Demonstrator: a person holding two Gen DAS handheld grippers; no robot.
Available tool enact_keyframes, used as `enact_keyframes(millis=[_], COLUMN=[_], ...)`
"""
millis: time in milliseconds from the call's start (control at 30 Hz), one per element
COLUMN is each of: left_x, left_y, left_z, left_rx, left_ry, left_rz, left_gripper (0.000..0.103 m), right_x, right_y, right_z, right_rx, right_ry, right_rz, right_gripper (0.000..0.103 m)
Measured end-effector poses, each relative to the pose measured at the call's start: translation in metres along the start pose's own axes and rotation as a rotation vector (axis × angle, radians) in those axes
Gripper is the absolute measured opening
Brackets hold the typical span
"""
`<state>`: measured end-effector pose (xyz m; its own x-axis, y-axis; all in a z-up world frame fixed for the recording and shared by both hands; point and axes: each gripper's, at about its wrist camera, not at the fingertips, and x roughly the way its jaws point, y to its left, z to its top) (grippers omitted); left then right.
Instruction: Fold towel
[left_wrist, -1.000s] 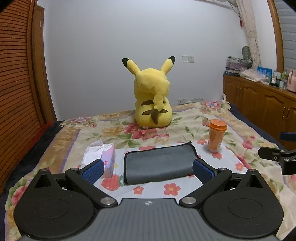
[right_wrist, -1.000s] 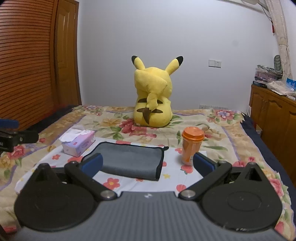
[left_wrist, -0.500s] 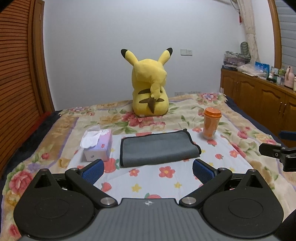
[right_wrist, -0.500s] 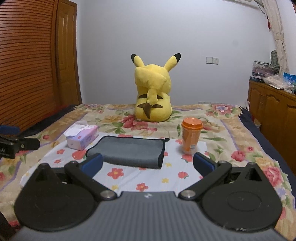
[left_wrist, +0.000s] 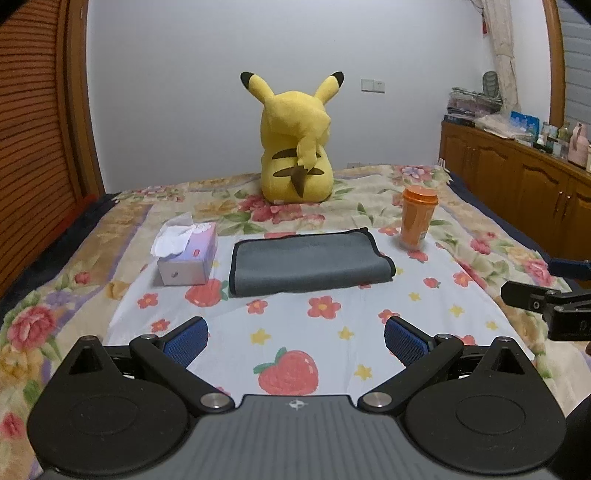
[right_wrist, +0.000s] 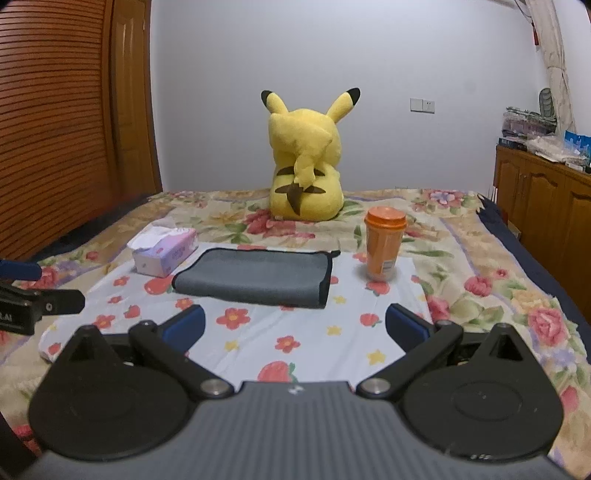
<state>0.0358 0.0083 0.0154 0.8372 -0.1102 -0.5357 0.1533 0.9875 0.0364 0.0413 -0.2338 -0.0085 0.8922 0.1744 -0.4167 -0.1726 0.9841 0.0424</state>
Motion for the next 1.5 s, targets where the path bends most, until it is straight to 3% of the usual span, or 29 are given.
enact_keyframes(millis=[500,1067,1500], left_x=[0.014,-0.016,-0.022], left_y=[0.003,-0.004,-0.003], left_z=[-0.024,-0.024,-0.024], left_rx=[-0.027,-0.003,-0.012], left_ry=[0.016,-0.126,-0.176], left_rz=[0.021,0.04,0.065], left_gripper=[0.103,0.103,0.103], right_x=[0.014,-0.001,-0.012], right_y=[-0.006,-0.005,-0.003], right_z=[-0.019,-0.02,-0.02], right_rx=[0.039,0.015,0.001], right_ry=[0.042,-0.021,-0.09], right_rz=[-0.013,-0.05,-0.053], right_gripper=[0.103,0.103,0.103])
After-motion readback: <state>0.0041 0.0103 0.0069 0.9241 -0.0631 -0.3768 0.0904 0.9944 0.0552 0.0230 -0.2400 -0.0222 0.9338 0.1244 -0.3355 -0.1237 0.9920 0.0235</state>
